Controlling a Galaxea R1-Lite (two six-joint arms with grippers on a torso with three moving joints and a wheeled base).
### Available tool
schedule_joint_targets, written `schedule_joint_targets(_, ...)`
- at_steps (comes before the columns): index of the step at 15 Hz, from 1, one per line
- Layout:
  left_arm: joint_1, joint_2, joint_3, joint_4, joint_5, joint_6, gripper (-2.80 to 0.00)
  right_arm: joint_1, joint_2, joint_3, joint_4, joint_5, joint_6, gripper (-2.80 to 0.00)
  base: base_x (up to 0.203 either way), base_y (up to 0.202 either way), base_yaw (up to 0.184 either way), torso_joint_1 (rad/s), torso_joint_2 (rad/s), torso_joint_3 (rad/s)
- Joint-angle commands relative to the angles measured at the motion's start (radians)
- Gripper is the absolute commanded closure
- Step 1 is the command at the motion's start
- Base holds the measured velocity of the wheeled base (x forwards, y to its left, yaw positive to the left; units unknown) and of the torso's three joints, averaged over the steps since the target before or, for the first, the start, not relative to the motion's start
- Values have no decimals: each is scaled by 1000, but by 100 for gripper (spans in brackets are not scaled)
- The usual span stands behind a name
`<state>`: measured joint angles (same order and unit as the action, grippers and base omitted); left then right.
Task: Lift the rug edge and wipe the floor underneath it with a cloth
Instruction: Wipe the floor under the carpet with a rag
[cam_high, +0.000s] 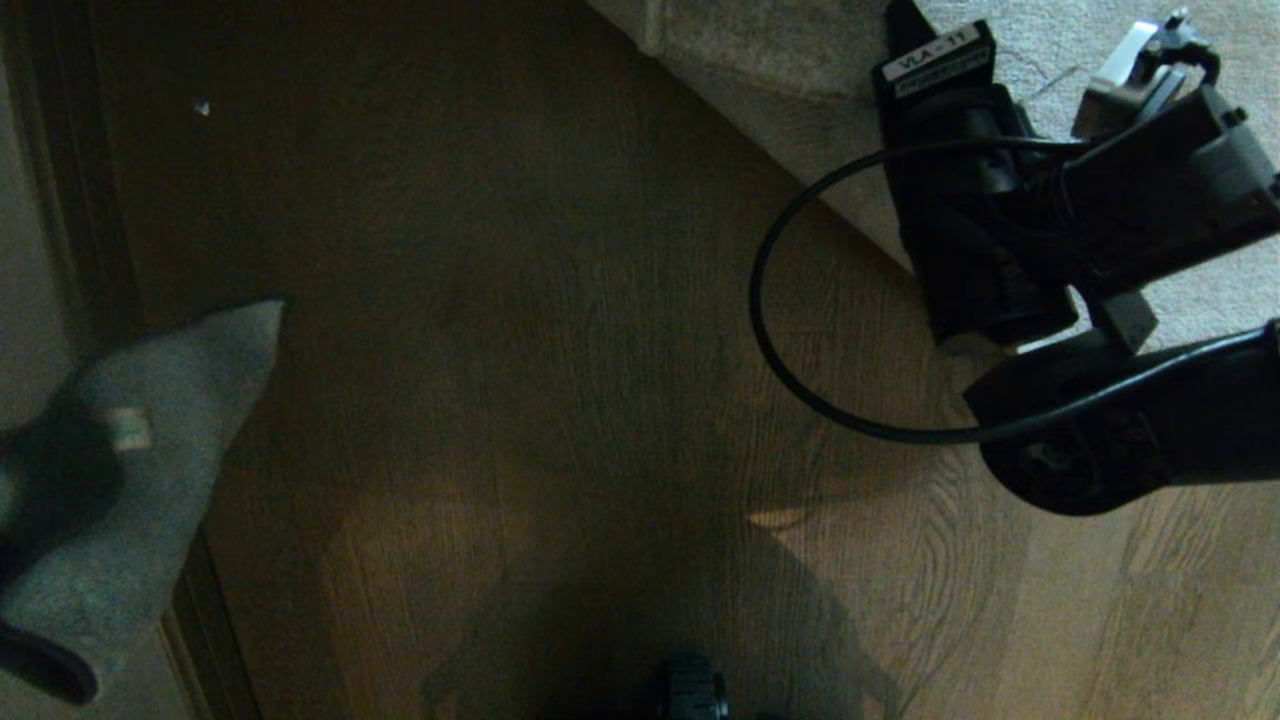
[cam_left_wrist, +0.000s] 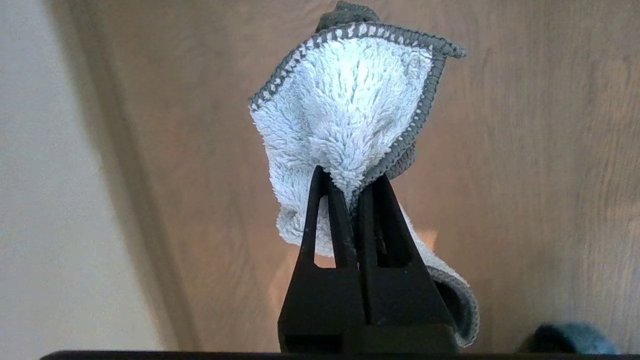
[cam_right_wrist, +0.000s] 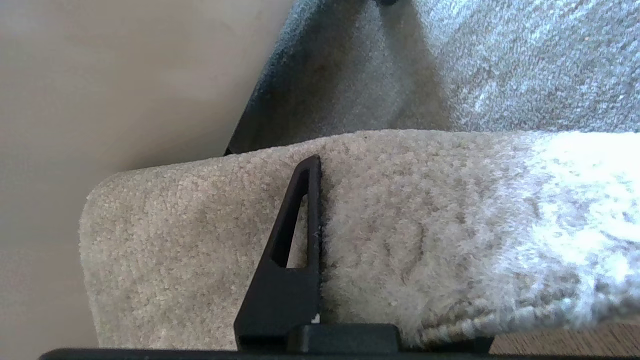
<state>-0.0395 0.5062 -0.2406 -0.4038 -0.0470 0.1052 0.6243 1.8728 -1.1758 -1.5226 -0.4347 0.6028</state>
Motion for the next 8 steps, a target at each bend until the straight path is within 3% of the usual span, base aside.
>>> schedule_joint_targets(1,-87,228,-7,-132,-1,-2,0,-3,23,-10,-47,-1,6,0,0,0,0,0,0,0)
schedule_joint_targets(6,-300,471,-69,-278,15,-28,0,-17,52,-59,-47,-1,8,0,0,0,0,0,0,0)
schedule_joint_targets(8,-418,574,-111,-326,44,-45,0,-21,55,-59,-47,-1,11,0,0,0,0,0,0,0)
